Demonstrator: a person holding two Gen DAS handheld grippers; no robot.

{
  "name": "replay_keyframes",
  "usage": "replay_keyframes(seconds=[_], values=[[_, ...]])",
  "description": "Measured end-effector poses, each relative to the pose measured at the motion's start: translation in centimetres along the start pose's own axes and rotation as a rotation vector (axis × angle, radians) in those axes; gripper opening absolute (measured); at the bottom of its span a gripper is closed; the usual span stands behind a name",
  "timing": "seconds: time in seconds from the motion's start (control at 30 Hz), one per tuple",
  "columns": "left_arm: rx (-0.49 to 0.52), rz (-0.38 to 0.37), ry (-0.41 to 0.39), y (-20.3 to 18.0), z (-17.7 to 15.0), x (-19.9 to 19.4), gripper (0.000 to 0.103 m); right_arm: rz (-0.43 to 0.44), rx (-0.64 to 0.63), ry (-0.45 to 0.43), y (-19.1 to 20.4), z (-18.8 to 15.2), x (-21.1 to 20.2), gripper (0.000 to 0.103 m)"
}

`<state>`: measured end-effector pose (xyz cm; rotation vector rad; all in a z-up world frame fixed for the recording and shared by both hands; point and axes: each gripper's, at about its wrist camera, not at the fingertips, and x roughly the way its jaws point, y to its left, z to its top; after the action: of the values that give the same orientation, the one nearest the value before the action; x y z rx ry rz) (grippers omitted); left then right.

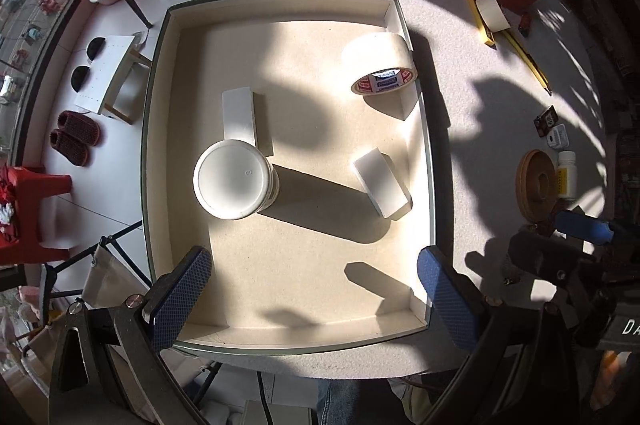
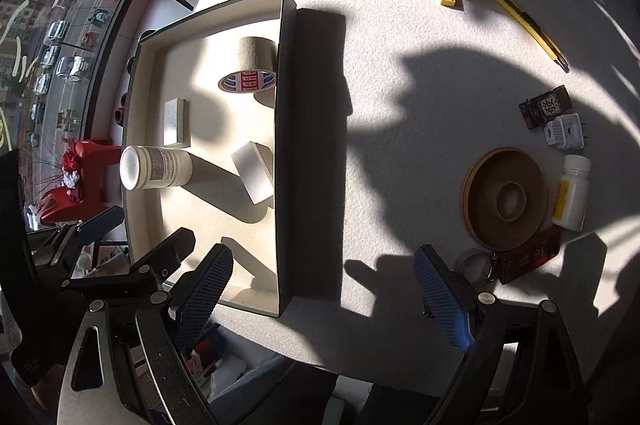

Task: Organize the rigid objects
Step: 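Set the pill bottle in the tray with the left tool while the right releases the block, then move the left tool to the brown ring while the right approaches the small white pill bottle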

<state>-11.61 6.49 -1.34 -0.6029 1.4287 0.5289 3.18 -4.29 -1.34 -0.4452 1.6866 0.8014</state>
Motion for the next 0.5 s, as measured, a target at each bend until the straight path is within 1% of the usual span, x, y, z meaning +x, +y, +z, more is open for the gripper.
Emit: replay_keyframes(seconds=[0.13,0.2,0.33,0.4,0.5], values=[[0.103,-0.053,-0.016,-4.6,1.0,-0.8,0.103,-0.050,0.143,-0.052,-5.9,-1.9,-1.4,0.092],[0.160,-0.064,-0.015,-7.4,1.4,-0.7,0.103,-0.074,0.233,-0.061,-9.2,-3.2,-1.8,0.092],[0.255,-0.077,0.006,-12.7,1.9,0.3,0.103,-0.103,0.368,-0.039,-15.1,-6.0,-1.5,0.092],[0.289,-0.075,0.012,-15.7,2.2,1.2,0.103,-0.105,0.405,-0.027,-17.2,-7.4,-1.4,0.092],[0.308,-0.069,0.034,-19.0,2.8,3.2,0.103,-0.093,0.439,-0.011,-19.0,-9.0,-1.2,0.092]])
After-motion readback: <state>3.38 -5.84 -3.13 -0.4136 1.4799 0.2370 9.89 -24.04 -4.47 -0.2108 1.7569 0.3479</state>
